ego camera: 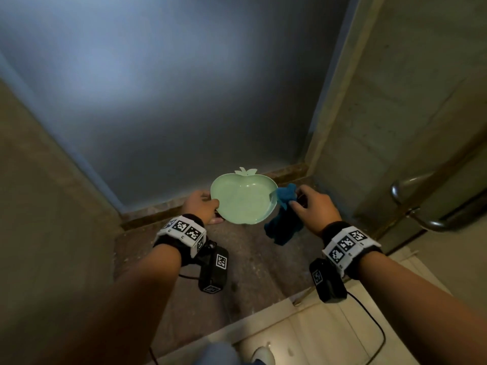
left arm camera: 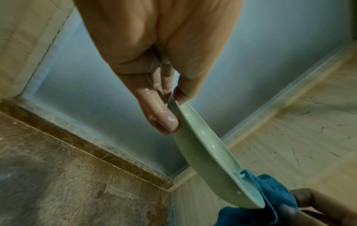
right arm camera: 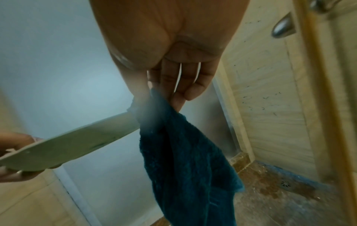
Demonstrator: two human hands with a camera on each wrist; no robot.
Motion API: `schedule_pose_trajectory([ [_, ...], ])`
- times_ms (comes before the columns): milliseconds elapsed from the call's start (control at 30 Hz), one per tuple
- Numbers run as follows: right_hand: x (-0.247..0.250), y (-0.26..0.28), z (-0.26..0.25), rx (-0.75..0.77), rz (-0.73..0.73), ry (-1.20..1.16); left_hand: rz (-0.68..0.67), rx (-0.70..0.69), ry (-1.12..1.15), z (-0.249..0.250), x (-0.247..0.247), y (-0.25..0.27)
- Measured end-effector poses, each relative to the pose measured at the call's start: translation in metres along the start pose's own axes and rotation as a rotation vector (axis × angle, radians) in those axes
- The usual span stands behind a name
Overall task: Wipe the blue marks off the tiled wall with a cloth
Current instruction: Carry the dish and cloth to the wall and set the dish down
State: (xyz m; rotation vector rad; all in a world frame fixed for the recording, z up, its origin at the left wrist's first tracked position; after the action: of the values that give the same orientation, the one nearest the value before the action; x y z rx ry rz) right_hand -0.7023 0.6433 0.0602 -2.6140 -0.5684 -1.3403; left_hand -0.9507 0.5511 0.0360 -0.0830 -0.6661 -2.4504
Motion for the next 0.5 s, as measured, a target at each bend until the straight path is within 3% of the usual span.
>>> schedule_pose_trajectory([
  [233, 0.011, -0.064, 0.002, 0.04, 0.115, -0.027, -0.025, 0.034, 0.068, 0.037, -0.02, -0.051],
  [500, 0.009, -0.152, 0.029, -0.179, 0.156, -0.108, -0.149, 0.038, -0.012, 0.082, -0.061, -0.154],
])
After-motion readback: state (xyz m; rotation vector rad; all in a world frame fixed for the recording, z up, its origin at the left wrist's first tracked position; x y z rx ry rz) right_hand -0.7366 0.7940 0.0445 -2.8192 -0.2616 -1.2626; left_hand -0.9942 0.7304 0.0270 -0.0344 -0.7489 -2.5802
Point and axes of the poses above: each hand's wrist, its own y-axis away from the middle knuckle, its own x-axis out of the back of the hand, z = x × y, the point moved 3 cm from there along -y, towards the middle knuckle, and after that the axes turned 1 degree about z, right-handed, at the moved point
